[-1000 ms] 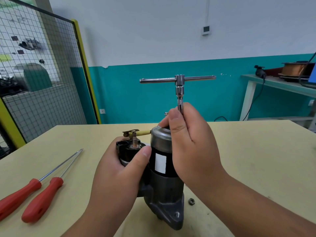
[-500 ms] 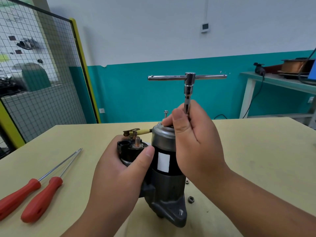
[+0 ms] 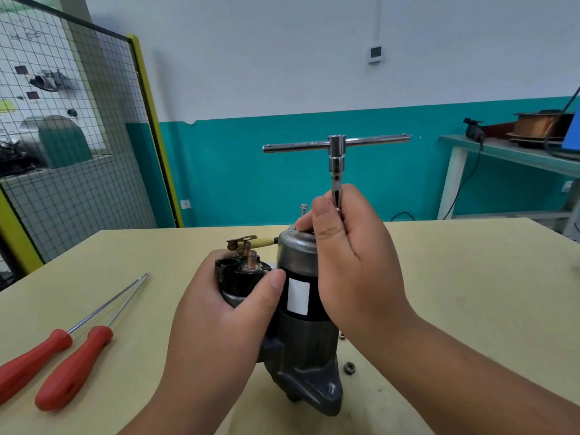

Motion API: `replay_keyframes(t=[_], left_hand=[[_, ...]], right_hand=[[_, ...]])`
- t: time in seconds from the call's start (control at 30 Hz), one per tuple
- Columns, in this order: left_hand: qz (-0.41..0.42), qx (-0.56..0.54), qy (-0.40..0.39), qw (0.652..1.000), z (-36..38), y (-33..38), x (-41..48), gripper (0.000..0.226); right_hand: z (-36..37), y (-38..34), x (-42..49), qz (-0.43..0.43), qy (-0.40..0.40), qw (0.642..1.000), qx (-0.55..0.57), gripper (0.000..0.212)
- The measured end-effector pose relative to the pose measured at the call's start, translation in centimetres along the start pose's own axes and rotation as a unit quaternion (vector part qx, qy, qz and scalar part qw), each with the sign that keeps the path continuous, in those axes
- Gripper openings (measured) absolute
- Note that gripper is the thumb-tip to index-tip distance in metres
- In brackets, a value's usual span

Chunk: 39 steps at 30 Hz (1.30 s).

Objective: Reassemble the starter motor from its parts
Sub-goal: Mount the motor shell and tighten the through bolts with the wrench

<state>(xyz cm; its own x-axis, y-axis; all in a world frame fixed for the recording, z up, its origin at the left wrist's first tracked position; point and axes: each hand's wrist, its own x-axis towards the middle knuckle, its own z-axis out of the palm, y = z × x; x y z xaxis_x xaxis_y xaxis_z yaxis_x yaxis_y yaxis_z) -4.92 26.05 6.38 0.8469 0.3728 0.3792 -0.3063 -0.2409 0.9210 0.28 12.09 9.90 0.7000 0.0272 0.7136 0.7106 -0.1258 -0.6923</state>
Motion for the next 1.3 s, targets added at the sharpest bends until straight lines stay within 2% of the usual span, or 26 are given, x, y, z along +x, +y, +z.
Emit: replay_keyframes(t=[0.17, 0.33, 0.47, 0.57, 0.83, 1.1, 1.3], left_hand=[[-0.041, -0.038, -0.066, 0.996, -1.2, -0.3, 1.0, 0.020], [-0.053, -0.047, -0.062, 0.996, -1.8, -1.0, 1.6, 0.019], [-0.037, -0.033, -0.054, 0.997, -1.7, -1.3, 1.7, 0.042], [-0.038, -0.035, -0.048, 0.998, -1.7, -1.5, 1.7, 0.048], [-0.036, -0.023, -0.046, 0.998, -1.7, -1.4, 1.7, 0.050], [-0.052, -0.040, -0.052, 0.996, -1.7, -1.2, 1.6, 0.039], [-0.034, -0.022, -0.045, 0.998, -1.7, -1.4, 1.6, 0.041]], right_hand=[[-0.3, -0.1, 0.0, 0.027, -0.038, 0.995, 0.086, 0.035], [-0.4, 0.1, 0.5, 0.072, -0.072, 0.987, 0.126, 0.035], [-0.6, 0.3, 0.9, 0.106, -0.087, 0.977, 0.165, 0.034], [-0.7, 0.3, 1.2, 0.107, -0.093, 0.975, 0.173, 0.032], [-1.2, 0.5, 1.6, 0.095, -0.125, 0.973, 0.171, 0.028], [-1.0, 0.5, 1.1, 0.100, -0.132, 0.968, 0.189, 0.033], [-0.8, 0.5, 1.2, 0.088, -0.125, 0.969, 0.193, 0.025]])
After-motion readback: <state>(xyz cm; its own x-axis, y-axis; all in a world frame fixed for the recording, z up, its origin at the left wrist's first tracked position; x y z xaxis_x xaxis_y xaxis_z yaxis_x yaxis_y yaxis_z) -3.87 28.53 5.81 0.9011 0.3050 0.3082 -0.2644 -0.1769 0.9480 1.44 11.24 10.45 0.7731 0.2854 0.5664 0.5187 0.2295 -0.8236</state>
